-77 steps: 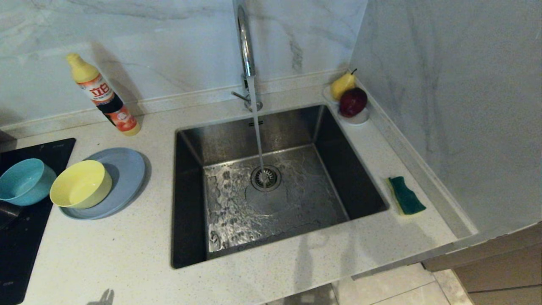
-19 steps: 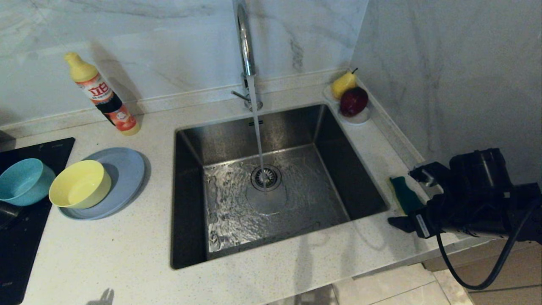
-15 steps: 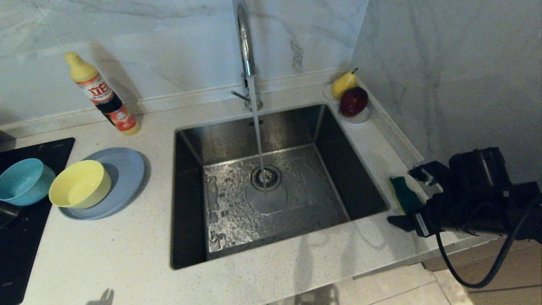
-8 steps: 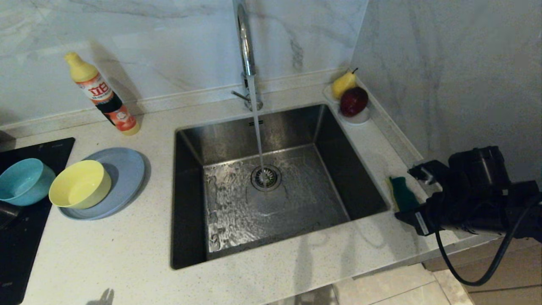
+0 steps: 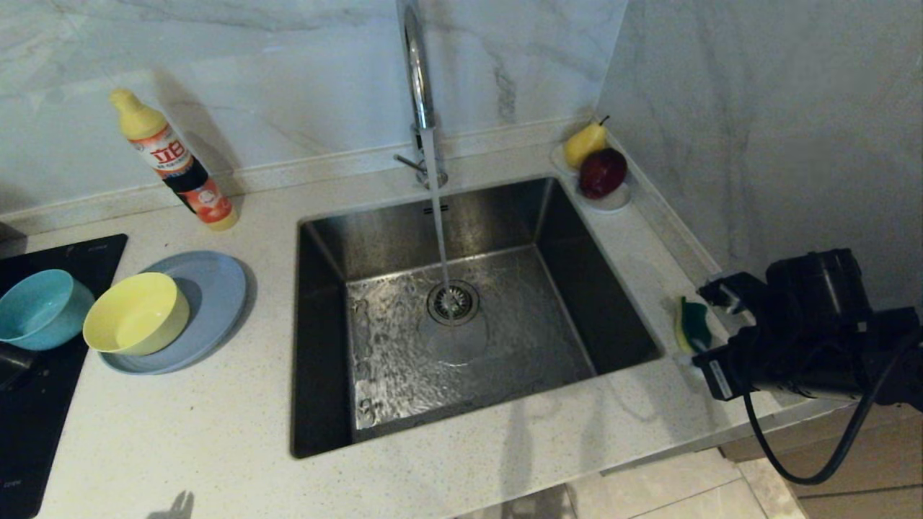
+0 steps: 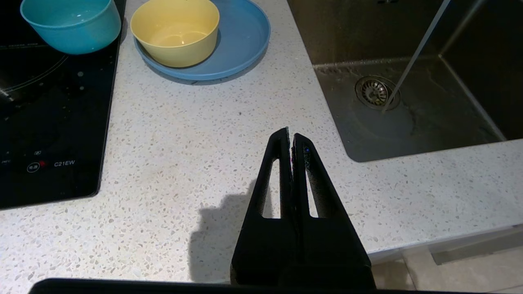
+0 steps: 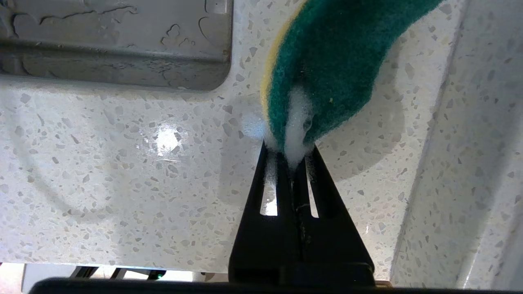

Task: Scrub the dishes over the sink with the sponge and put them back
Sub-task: Pick up a bowl and the sponge

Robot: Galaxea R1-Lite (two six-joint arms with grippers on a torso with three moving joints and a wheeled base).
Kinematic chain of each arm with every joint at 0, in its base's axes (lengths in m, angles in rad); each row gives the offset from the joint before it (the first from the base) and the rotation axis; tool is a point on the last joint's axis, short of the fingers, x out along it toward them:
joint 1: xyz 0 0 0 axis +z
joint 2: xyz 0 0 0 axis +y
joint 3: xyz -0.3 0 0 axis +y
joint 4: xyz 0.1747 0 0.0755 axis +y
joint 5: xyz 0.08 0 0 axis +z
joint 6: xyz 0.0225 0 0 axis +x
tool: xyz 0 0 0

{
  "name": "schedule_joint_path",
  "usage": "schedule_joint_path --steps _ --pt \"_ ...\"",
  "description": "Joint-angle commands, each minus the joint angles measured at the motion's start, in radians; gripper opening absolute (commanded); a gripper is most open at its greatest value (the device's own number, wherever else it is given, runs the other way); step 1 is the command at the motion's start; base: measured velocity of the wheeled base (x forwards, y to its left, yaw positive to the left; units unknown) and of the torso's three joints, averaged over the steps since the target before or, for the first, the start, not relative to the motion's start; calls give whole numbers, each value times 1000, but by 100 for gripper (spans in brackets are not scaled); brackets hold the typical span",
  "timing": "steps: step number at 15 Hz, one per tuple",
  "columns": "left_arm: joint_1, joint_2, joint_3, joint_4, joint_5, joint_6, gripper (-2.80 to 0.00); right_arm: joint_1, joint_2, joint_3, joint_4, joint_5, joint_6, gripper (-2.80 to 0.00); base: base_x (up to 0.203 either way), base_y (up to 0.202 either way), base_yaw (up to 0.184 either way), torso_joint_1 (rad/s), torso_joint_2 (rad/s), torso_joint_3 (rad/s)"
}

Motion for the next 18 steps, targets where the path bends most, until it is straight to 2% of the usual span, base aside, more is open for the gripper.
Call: schedule_joint_path --steps 1,4,7,9,12,15,18 --pt "0 2 40 -1 0 -1 -280 -1 -18 -4 4 0 -2 -280 0 0 0 0 0 0" --pt "0 2 40 -1 0 -1 -280 3 -96 -12 33 4 -3 -280 0 0 0 0 0 0" --pt "0 2 40 -1 0 -1 -280 28 -212 -87 213 25 5 -280 0 0 0 0 0 0" --pt "0 2 40 -1 0 -1 -280 57 -287 -147 353 85 32 -280 0 0 0 0 0 0" --pt "0 2 40 -1 0 -1 -280 136 -361 -225 523 180 146 -280 0 0 0 0 0 0" --pt "0 2 40 -1 0 -1 -280 146 -388 -249 597 309 202 -280 0 0 0 0 0 0" --pt "0 2 40 -1 0 -1 -280 132 -379 -240 616 335 208 -280 0 0 0 0 0 0"
